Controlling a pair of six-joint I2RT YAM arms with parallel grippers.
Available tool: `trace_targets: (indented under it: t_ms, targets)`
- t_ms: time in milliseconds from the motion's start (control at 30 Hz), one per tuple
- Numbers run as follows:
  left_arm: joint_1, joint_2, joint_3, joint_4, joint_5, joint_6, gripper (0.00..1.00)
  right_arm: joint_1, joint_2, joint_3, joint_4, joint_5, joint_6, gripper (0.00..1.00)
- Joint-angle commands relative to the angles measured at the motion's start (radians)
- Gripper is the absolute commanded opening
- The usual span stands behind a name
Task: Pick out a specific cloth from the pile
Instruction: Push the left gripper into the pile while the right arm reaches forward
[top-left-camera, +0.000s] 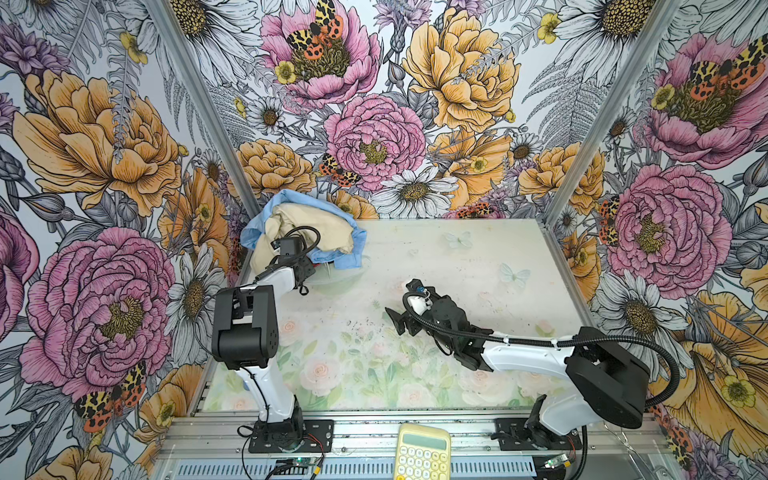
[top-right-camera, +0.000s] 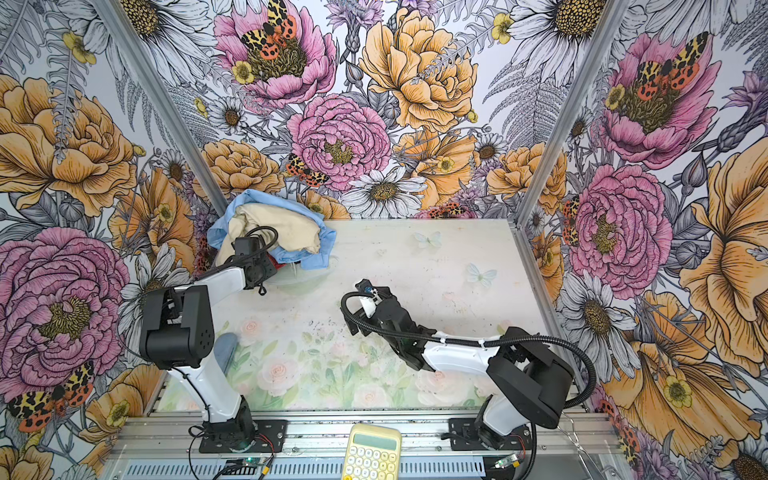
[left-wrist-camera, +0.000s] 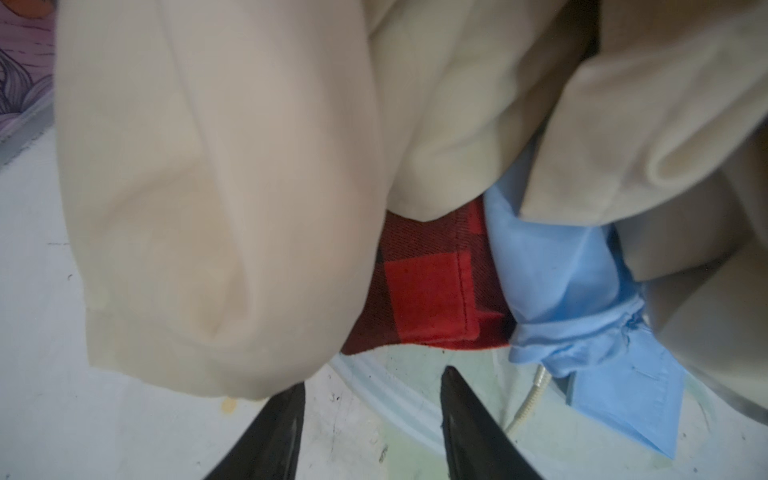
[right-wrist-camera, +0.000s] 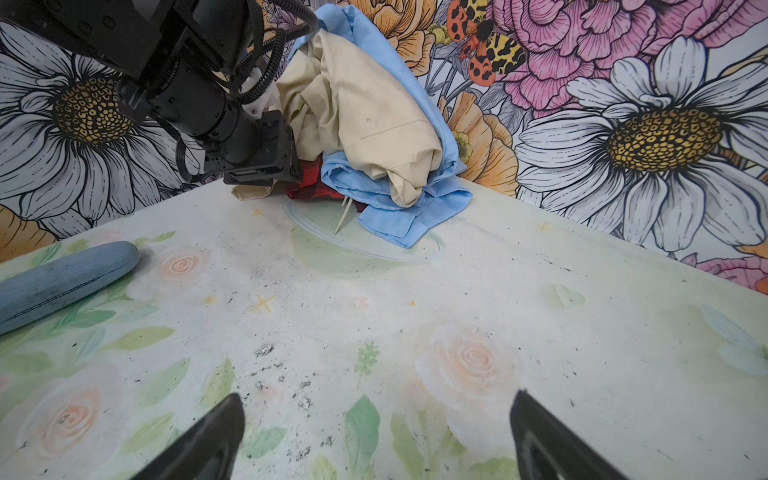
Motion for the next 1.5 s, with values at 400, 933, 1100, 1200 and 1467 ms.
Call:
trace_targets:
  t_ms: [400, 933, 1100, 1200, 1467]
  targets:
    - [0.051, 0.129, 0.152, -0.095, 0.029, -0.044, 0.47, -0.003, -0.02, 0.023, 0.017, 0.028, -0.02, 1.0]
    - [0.016, 0.03, 0.128, -0.07, 0.001, -0.002, 0.28, -0.006, -0.026, 0.019, 0.018, 0.033, -0.026, 1.0]
    - [0.016, 0.073, 0.144, -0.09, -0.007, 0.001, 0.47, -0.005, -0.026, 0.018, 0.018, 0.036, -0.029, 0.99]
    - [0.021, 0.123, 0.185, -0.12, -0.006, 0.021, 0.47, -0.007, -0.024, 0.017, 0.018, 0.044, -0.03, 0.99]
    - [0.031, 0.204, 0.282, -0.19, 0.011, 0.029, 0.42, -0.01, -0.009, 0.023, 0.018, 0.043, -0.031, 0.99]
